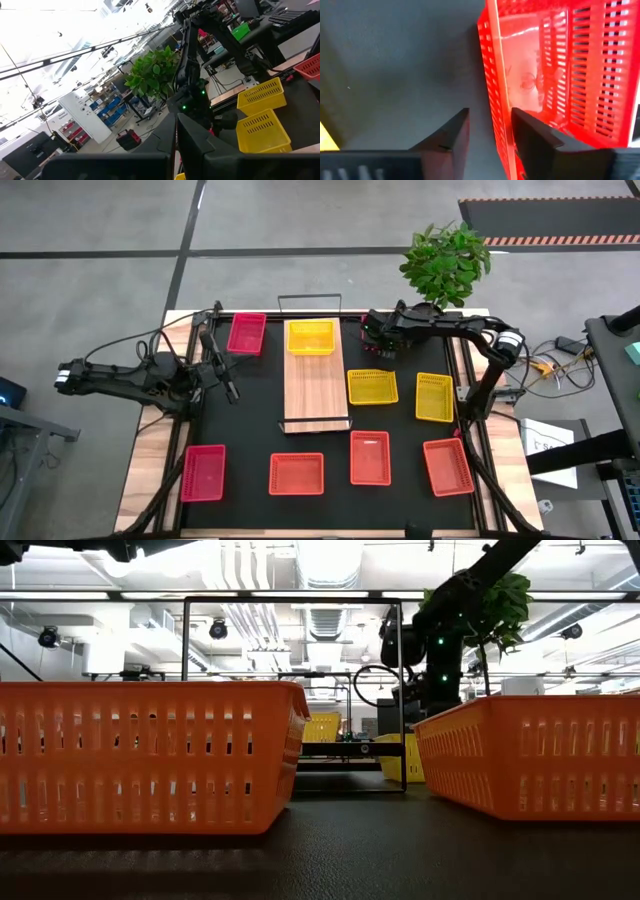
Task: Stack baskets on shelf by color
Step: Put the top right red bin on the shelf
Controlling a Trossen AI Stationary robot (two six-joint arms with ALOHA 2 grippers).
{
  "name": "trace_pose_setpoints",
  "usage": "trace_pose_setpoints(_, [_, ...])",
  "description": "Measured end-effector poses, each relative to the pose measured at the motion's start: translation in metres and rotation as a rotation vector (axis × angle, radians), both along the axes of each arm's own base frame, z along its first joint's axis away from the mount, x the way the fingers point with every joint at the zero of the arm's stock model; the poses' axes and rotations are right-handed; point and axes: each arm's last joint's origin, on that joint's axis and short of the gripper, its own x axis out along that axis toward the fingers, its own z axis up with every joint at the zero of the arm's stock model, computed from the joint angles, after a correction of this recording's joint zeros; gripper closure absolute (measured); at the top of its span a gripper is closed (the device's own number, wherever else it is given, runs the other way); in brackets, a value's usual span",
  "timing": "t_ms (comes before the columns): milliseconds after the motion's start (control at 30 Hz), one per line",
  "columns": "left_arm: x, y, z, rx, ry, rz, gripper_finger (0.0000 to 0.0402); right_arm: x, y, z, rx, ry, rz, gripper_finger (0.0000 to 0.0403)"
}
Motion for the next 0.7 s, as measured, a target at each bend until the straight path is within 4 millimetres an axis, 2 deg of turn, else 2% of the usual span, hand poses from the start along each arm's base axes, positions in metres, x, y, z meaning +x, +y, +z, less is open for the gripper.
trace_pose_setpoints(200, [0.000, 0.000, 0.001, 0.001, -0.005, 0.000, 0.0402, 0.001, 0.001, 0.006, -0.002, 0.003, 0.018, 0.0381])
trace_pose_setpoints(400, [0.000, 0.000, 0.001, 0.000, -0.009, 0.000, 0.0402, 0.011, 0.018, 0.034, 0.011, 0.007, 0.030, 0.0392])
trace_pose_setpoints(700, [0.000, 0.000, 0.001, -0.003, -0.011, -0.001, 0.0402, 0.029, 0.057, 0.085, -0.020, 0.044, 0.015, 0.0393])
